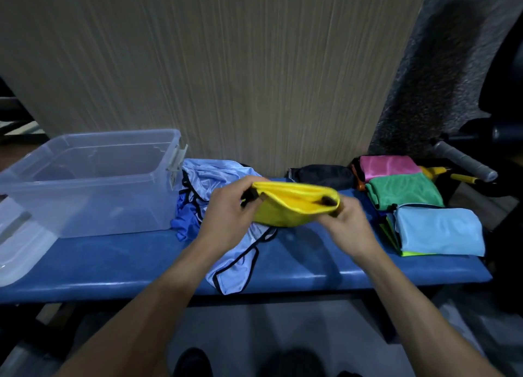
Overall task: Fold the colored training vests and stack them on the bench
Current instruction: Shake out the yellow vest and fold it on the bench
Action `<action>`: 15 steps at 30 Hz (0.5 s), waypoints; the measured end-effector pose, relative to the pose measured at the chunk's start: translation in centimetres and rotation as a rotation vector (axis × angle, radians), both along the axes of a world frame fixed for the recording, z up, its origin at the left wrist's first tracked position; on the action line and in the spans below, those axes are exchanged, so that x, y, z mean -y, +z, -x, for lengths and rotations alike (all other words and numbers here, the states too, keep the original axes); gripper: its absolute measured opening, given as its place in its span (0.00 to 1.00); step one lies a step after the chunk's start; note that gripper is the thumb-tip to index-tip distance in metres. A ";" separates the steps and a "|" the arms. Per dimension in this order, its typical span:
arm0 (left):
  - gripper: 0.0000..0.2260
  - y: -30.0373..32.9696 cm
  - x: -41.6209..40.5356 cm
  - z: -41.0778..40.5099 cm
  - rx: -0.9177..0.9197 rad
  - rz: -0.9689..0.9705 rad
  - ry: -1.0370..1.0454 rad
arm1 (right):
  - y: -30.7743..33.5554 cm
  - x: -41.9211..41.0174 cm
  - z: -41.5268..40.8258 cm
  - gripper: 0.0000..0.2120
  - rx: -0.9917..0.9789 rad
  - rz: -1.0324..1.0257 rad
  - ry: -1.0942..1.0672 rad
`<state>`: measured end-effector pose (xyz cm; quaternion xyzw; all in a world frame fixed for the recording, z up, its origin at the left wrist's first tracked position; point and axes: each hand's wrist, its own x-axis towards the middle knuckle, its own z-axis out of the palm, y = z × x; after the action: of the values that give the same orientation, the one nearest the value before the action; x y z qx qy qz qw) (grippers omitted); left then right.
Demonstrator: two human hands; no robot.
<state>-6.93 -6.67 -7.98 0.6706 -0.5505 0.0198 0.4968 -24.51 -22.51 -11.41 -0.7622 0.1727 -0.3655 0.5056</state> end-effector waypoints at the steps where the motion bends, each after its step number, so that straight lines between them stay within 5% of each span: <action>1: 0.08 1.0 0.3 0.5 -0.037 0.060 -0.013 | 0.9 0.3 0.1 0.10 0.097 -0.041 -0.023; 7: 0.05 4.6 3.7 1.2 -0.286 0.193 -0.083 | 3.8 0.9 0.2 0.04 0.249 -0.144 -0.110; 11: 0.02 -0.7 9.1 -2.6 -0.559 -0.073 -0.019 | 0.3 2.8 -0.8 0.12 -0.044 -0.533 -0.143; 15: 0.02 -8.1 11.2 -5.3 -0.691 -0.326 0.255 | -4.0 2.6 -0.2 0.26 -0.361 -0.770 -0.043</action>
<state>-1.58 -17.85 -16.07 0.7709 -0.2593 -0.2328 0.5332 -24.36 -25.13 -15.37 -0.5657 0.3984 -0.1455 0.7072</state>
